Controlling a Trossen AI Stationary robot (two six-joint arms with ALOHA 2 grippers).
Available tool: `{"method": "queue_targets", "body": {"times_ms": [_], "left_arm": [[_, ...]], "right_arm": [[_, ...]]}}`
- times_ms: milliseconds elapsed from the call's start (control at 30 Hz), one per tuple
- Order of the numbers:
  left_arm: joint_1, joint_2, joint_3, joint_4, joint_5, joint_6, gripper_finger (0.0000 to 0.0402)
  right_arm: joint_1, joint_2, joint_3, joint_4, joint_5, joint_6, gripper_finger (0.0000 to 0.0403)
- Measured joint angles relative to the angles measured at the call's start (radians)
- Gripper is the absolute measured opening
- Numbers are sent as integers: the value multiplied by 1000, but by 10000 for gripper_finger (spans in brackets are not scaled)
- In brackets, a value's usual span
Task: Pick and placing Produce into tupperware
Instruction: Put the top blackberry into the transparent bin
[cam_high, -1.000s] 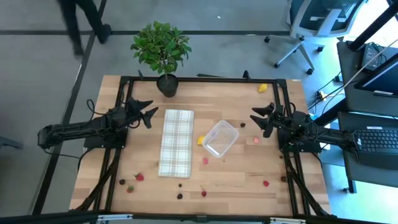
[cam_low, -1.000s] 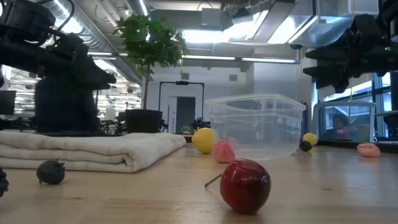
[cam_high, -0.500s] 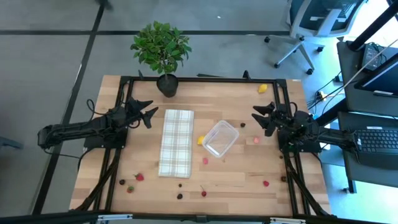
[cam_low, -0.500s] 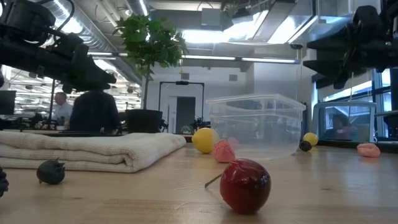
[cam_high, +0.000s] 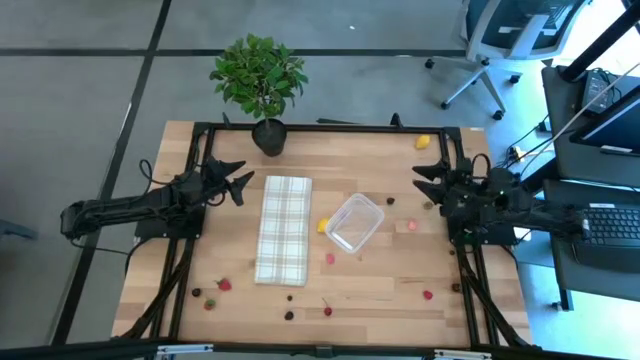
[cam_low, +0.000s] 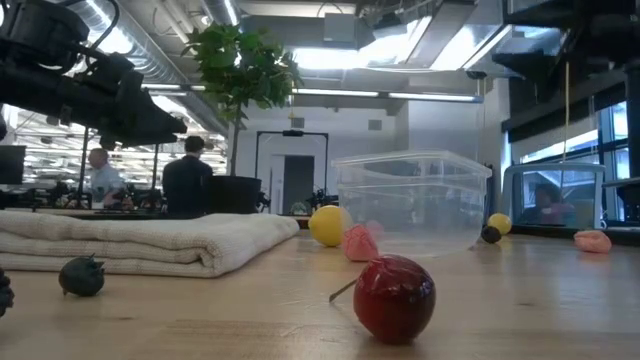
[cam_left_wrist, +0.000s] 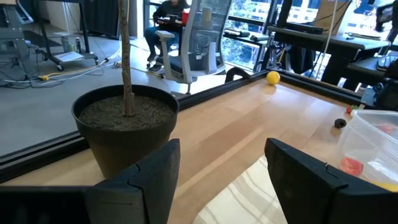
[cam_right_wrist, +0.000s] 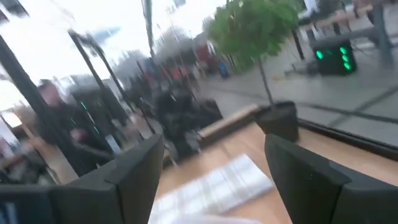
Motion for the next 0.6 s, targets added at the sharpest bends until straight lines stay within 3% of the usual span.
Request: {"method": "queue_targets", "body": {"times_ms": [333, 467, 600], "left_arm": [[0, 0, 0, 0, 0, 0, 228], [0, 0, 0, -1, -1, 0, 228], [0, 0, 0, -1, -1, -1, 228]], "right_arm": [[0, 509, 500, -629, 158, -50, 281], [0, 681, 621, -720, 151, -93, 281], [0, 805, 679, -743, 151, -301, 281]]}}
